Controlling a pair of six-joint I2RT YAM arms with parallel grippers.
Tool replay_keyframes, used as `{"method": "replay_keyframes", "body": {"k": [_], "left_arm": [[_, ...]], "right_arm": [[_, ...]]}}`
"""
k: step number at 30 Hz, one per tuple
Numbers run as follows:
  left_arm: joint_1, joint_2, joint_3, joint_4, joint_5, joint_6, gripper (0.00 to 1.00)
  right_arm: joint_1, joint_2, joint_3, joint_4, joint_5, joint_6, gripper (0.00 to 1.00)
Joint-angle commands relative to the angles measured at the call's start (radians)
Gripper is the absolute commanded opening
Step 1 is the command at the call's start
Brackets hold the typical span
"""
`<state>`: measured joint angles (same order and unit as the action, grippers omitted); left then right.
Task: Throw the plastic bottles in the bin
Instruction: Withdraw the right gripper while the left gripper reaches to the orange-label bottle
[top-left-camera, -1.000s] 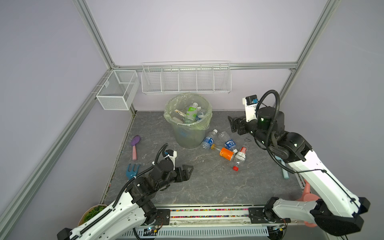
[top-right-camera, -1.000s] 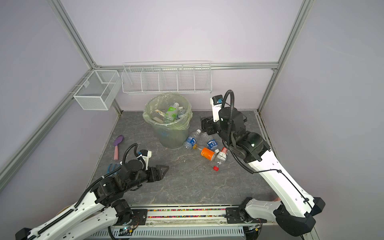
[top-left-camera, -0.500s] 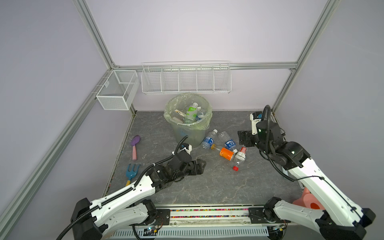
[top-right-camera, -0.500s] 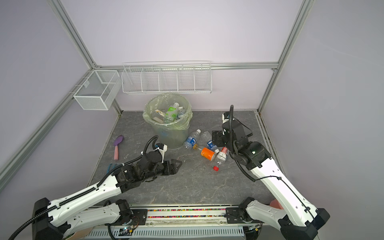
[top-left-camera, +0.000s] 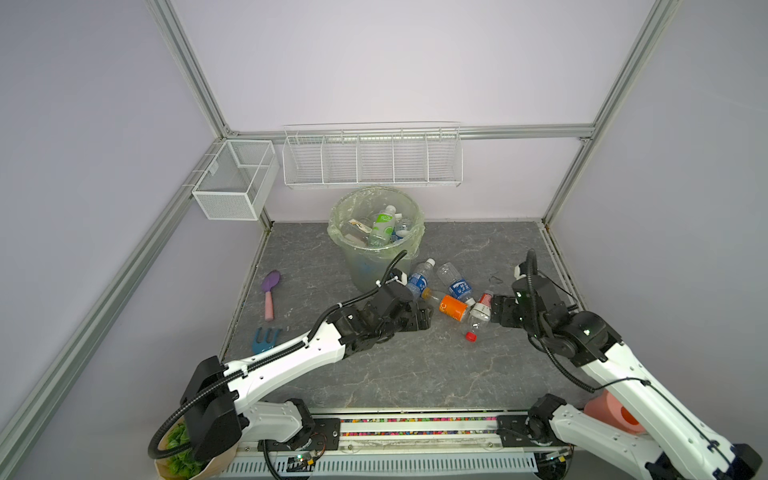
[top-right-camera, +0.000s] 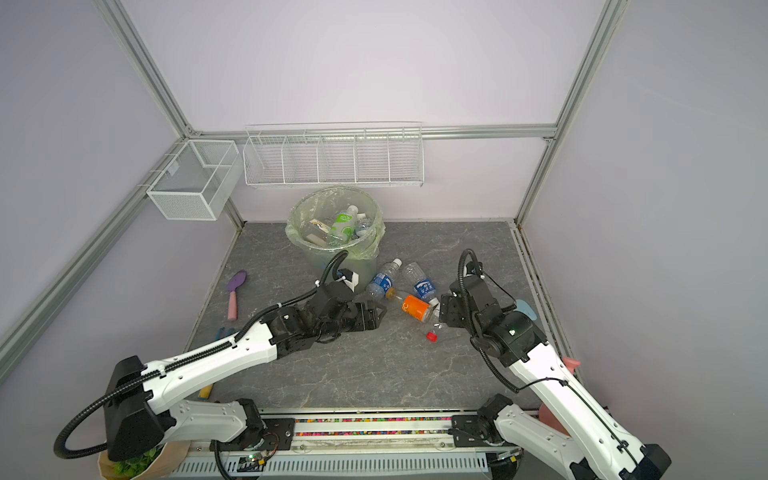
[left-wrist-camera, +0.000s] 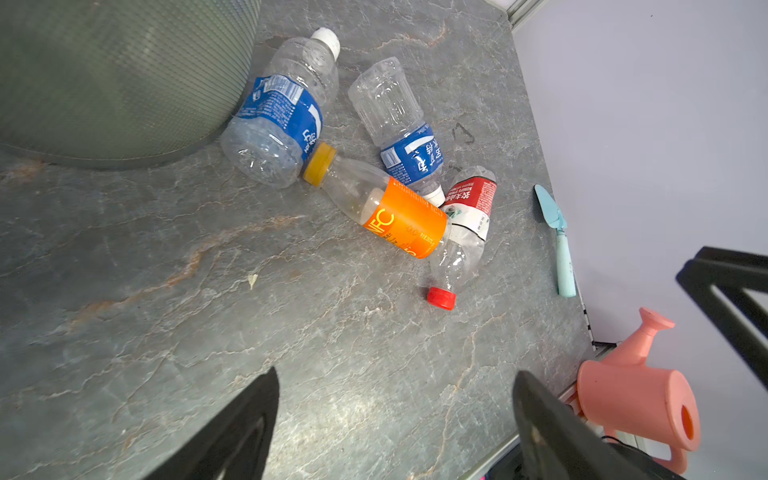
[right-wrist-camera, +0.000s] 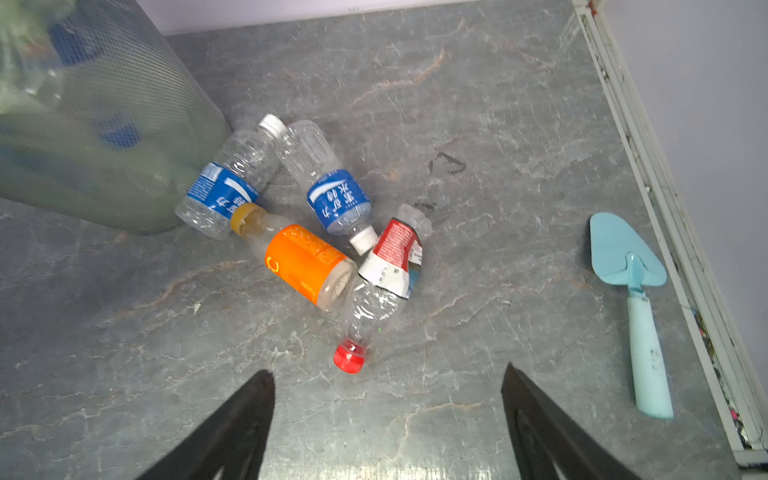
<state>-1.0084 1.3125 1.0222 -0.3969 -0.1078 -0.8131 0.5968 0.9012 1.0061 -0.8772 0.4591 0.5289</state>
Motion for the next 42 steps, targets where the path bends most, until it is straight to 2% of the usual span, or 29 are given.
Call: {"method": "replay_keyframes", "body": {"k": [1,10,19,30,37,42], "left_arm": [[-0.011,0.066,0.070,0.010,-0.011,-0.019,0.87],[-0.040,0.323,0.304,-0.082,-0.014,-0.072,0.87],[-0.050,0.519,0.474,-0.149,-0.062,-0.262,0.88],[-0.033,0.707,0.682,-0.327,-0.067,-0.459,0.91],[-0.012,0.808,0.784,-0.408,-0.053,-0.520,0.92],[-0.006,0.862,0.861,-0.474,-0.083,-0.573,0.92]], "right_arm": [[-0.005,-0.040,-0.051,-0.051,0.044,0.080,0.88],[-0.018,-0.133,-0.121,-0.070,0.084,0.102,0.88],[-0.059,-0.205,-0.152,-0.107,0.097,0.094,0.88],[-0.107,-0.274,-0.134,-0.140,0.087,0.080,0.88],[-0.114,-0.303,-0.144,-0.147,0.071,0.083,0.88],[-0.119,-0.311,-0.143,-0.151,0.070,0.088,0.88]]}}
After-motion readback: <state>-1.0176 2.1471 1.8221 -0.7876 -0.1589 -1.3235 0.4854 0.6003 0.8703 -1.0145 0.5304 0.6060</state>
